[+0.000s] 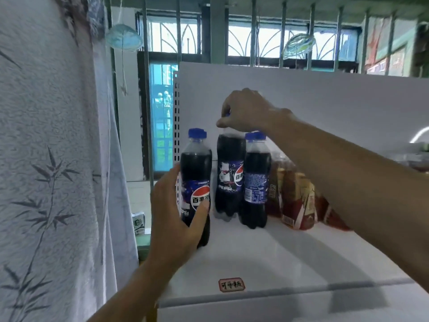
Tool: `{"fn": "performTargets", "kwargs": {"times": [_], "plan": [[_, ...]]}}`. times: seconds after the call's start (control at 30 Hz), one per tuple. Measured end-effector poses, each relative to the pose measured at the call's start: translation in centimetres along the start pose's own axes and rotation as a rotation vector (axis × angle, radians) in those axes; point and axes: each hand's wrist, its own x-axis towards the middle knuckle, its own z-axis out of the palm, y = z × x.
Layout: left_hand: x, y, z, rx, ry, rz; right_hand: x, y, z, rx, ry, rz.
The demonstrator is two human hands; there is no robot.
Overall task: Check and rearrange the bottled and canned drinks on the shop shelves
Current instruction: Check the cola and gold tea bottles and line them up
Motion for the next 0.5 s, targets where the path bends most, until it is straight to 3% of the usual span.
{"fn": "performTargets", "kwargs": {"times": [0.07,0.13,0.23,0.33,0.43,0.5], "plan": [[-0.3,2.0,-0.2,-0.116,-0.045,0.15,-0.9,0.1,-1.4,-0.02,0.022,-0.012],[-0.6,3.7,0.3,-0.262,-0.147,0.137,-2.2,0.3,-2.8,0.006,0.042,-0.022],[-1.0,5.5,2.4,-0.342,-0.223,-0.111,-4.1,1.1,-4.5,0.166,0.061,-0.02],[-0.5,7.2,4.4,-0.502,-0.359,-0.474,-5.9,2.2,-5.4,0.301,0.051,-0.022],[-1.1,7.6,6.4,-0.547,-0.424,-0.588,-7.4,3.7,-5.1,0.37,0.047,-0.054],[-1.4,8.0,6.9,-0.612,-0.421,-0.634,-8.2,5.0,-4.1,0.54,0.093,-0.072]]}}
